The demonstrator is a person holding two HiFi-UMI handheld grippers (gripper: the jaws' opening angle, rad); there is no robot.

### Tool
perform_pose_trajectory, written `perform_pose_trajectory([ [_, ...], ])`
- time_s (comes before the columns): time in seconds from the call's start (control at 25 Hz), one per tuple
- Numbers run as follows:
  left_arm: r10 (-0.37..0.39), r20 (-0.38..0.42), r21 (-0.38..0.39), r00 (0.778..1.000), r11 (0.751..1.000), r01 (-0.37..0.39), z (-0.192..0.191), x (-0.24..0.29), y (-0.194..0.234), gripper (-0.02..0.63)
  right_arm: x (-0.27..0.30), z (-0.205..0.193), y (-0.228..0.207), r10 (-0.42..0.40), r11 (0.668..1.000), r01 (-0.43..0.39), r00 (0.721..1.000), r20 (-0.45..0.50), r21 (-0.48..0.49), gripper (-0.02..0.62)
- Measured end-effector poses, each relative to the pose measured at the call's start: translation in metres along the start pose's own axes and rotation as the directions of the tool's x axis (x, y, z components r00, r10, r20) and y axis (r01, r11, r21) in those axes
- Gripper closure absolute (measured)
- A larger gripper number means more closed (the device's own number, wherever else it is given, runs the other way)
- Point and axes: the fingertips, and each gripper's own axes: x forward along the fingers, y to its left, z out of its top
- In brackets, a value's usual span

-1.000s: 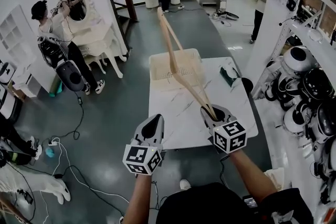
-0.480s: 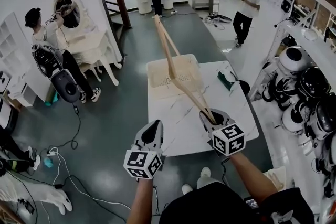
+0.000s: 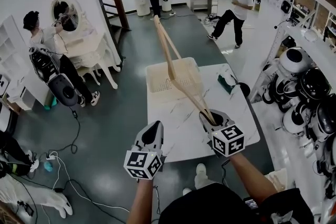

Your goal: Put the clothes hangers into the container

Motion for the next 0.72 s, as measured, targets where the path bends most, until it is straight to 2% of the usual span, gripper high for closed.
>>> perform_pose_trajectory([
  [0.72,0.007,-0.009,0.002,1.0,1.0,-0.007,0.009,0.074,0.021,0.601,0.051,0.016,-0.058,0.009,1.0,-0.009,1.0,-0.006,0.014,0.532],
])
